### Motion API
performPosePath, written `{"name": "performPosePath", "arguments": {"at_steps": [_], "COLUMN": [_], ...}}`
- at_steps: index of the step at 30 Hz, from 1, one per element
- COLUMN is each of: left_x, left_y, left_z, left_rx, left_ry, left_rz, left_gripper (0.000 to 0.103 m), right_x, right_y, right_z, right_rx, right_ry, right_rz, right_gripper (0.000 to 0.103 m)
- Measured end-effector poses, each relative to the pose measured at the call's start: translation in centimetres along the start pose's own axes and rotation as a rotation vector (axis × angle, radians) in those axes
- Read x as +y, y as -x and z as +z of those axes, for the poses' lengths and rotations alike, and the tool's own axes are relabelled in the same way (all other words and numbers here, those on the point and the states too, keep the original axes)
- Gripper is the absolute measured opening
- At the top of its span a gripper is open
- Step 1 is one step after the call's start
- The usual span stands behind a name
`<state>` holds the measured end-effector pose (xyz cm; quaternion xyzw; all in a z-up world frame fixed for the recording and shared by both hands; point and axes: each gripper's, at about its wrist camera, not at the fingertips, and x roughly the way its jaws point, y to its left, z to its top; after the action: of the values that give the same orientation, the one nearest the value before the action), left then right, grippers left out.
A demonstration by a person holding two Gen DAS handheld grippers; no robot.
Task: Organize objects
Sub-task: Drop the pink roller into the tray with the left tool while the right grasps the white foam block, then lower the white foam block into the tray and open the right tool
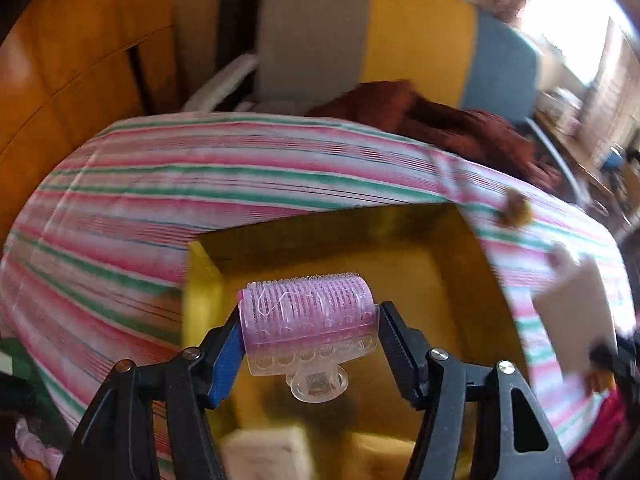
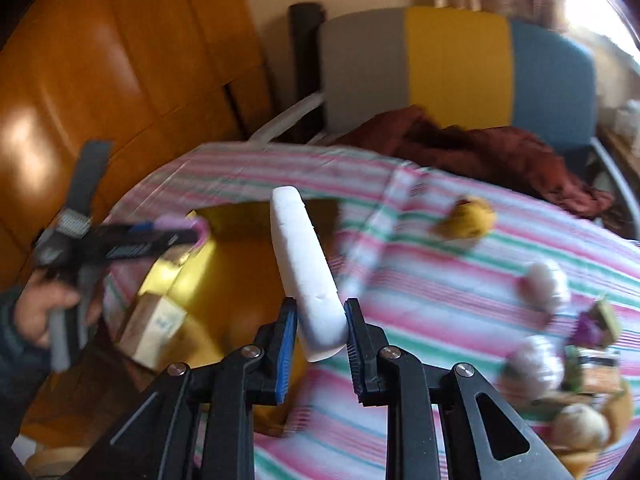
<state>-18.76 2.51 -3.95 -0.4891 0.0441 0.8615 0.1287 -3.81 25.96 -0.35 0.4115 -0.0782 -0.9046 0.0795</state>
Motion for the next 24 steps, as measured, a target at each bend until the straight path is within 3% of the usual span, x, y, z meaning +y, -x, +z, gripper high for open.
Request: {"name": "performPosePath", "arguments": {"at_steps": [3, 7, 16, 18, 20, 24], "left_x": [2.5, 5.1, 6.6, 6.2, 5.6, 4.0], "left_y": [-0.9, 0.4, 4.7, 5.6, 6.3, 7.6], "left_z": [0.3, -0.5, -3.9, -4.9, -5.7, -7.3], "left_rx": [0.002, -0.044, -0.125, -0.142, -0.151, -0.177], "left_ry": [0.052, 0.139, 0.245, 0.248, 0.248, 0.228], "left_rz": [0.055, 0.024, -0.017, -0.029, -0.047, -0.073], "left_gripper": [0.066, 0.079, 0.079, 0.078, 0.078, 0.078], "right_x": [2.1, 4.2, 6.6, 6.9, 7.0, 6.4], "right_y": [-2.2, -4.9, -5.6, -5.6, -5.3, -4.3], "right_z": [-0.7, -2.5, -5.5, -6.0, -6.2, -6.4], "right_rx": [0.043, 0.128, 0.222, 0.225, 0.216, 0.188], "right_ry": [0.019, 0.077, 0.177, 0.18, 0.169, 0.114], "right_rz": [0.018, 0.01, 0.026, 0.061, 0.059, 0.062], "right_gripper": [0.024, 0.024, 0.028, 0.038, 0.056, 0.064]}}
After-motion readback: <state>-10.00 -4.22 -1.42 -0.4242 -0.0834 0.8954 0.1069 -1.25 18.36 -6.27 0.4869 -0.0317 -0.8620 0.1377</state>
